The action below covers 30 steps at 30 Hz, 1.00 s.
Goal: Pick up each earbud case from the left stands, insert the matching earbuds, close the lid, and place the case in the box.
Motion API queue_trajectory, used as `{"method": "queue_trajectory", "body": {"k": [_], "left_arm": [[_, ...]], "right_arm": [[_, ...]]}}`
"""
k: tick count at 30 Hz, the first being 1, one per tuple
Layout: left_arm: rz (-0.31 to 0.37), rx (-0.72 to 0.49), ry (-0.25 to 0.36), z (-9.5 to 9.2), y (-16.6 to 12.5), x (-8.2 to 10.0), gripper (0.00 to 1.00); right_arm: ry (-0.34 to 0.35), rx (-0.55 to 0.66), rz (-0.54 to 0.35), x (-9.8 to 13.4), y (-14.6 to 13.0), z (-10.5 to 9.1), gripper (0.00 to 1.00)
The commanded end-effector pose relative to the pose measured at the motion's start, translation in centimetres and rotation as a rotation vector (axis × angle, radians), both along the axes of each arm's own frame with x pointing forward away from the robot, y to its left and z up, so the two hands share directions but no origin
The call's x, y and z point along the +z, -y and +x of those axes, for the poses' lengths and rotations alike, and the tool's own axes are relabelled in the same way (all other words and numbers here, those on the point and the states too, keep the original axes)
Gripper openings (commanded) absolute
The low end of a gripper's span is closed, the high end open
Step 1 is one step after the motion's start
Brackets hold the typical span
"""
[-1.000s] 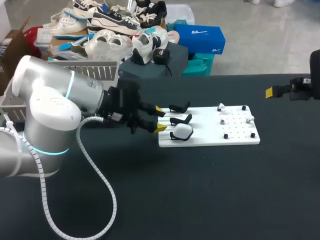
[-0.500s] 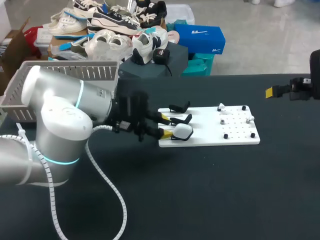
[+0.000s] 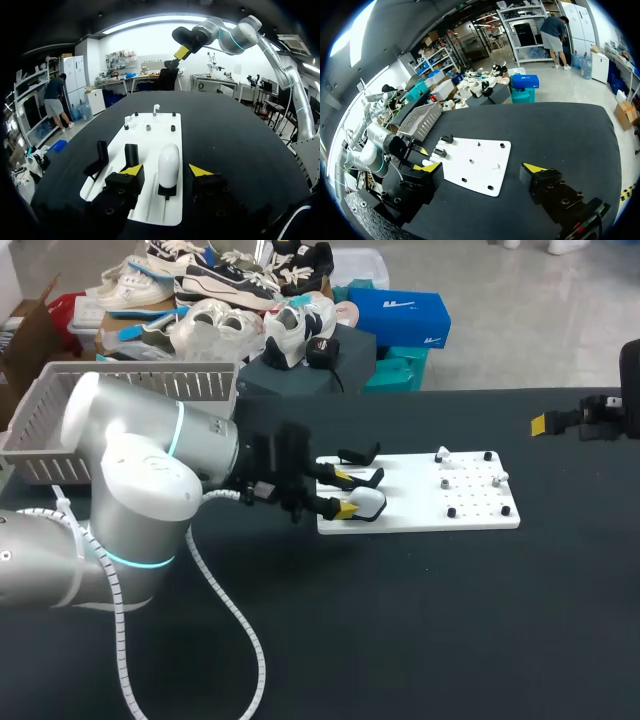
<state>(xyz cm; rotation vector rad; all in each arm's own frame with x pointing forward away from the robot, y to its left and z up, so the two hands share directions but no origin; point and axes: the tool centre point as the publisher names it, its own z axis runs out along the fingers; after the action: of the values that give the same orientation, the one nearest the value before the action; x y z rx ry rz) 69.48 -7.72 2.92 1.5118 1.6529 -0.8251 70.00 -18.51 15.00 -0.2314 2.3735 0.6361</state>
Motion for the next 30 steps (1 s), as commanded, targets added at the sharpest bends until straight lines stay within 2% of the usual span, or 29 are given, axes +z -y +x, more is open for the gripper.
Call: {"method": "queue_trajectory", "body": {"k": [1, 5, 15, 30], "left_arm": [[0.004, -0.009, -0.007, -0.1, 0.4, -0.2, 0.57], [0.009, -0.013, -0.012, -0.3, 0.9, -0.5, 0.56], [0.021, 0.0, -0.026, 0.2, 1.5, -1.2, 0.47], [0.037, 0.024, -0.034, 0.6, 1.5, -1.8, 0.41]], "right_arm": [[0.0, 0.0, 0.0, 0.0, 0.0, 0.0, 1.0], [0.0, 0.0, 0.0, 0.0, 0.0, 0.0, 1.0], [0.0, 0.0, 0.0, 0.0, 0.0, 0.0, 1.0], [0.0, 0.0, 0.0, 0.0, 0.0, 0.0, 1.0]]}}
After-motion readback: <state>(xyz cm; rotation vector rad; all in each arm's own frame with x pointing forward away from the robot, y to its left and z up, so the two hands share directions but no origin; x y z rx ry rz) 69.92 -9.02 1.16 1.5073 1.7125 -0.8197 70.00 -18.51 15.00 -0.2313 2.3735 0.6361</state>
